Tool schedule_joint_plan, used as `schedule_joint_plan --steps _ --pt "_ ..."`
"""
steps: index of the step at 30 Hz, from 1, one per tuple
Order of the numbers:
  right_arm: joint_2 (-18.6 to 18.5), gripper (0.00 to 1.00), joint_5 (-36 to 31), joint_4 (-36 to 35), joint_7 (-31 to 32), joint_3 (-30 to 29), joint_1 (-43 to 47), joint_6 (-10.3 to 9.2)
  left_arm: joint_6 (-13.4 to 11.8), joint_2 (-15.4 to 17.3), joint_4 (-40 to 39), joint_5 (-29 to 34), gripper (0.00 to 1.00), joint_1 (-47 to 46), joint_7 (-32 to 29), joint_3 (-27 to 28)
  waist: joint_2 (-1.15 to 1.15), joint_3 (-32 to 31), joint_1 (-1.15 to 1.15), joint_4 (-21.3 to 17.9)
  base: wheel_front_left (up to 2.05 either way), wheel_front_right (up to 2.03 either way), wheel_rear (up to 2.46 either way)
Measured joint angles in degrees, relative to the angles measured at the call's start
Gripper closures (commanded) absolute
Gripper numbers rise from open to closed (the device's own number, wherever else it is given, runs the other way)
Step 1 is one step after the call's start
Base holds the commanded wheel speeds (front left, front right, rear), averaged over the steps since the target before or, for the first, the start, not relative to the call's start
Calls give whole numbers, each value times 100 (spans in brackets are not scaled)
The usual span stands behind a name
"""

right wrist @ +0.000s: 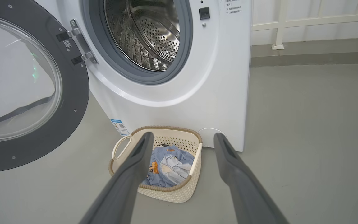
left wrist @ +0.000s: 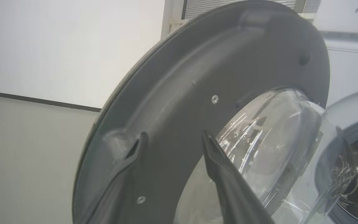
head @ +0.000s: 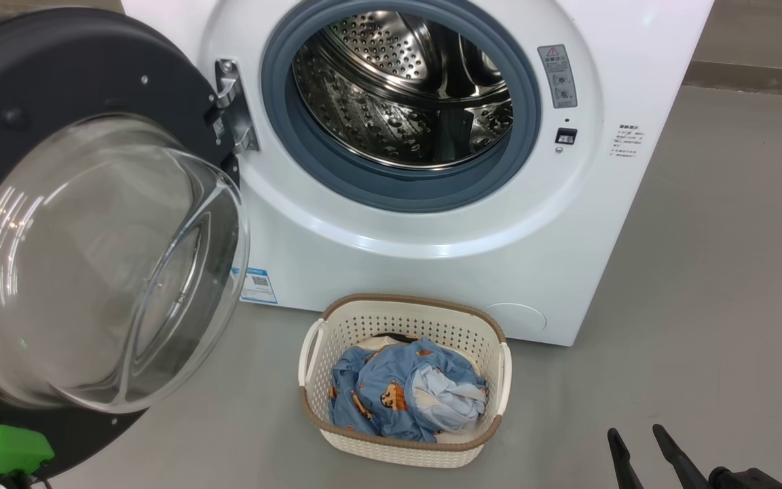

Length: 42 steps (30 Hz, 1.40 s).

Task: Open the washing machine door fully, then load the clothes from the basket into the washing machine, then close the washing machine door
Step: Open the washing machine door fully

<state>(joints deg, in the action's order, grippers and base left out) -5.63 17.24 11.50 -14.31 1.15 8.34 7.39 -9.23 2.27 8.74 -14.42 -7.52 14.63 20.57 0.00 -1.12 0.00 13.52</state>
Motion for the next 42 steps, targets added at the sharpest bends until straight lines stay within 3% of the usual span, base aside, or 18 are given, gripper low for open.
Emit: schedule_joint_plan --steps 1,10,21,27,33,42 --pt "0 0 0 -1 0 0 0 0 0 -2 -169 1 0 66 1 -43 0 -3 0 -6 0 0 0" --pt "0 0 0 -42 0 51 -3 0 46 -26 -1333 -158 0 616 1 -904 0 -6 0 -162 0 0 0" --pt "-24 0 -53 -237 0 156 -10 0 408 -4 -1585 -141 0 1254 1 -1984 0 -11 0 -653 0 0 0" --pt "-94 0 -60 -305 0 180 -12 0 692 19 -1266 -113 0 1496 0 -1962 0 -25 0 -986 0 0 0" --pt "-133 0 -59 -325 0 180 -12 0 762 21 -970 -5 0 1788 0 -1826 0 -53 0 -1286 0 0 0" --pt "-132 0 -60 -347 0 155 -10 0 957 18 -588 -73 0 1966 0 -1740 0 -97 0 -1389 0 0 0"
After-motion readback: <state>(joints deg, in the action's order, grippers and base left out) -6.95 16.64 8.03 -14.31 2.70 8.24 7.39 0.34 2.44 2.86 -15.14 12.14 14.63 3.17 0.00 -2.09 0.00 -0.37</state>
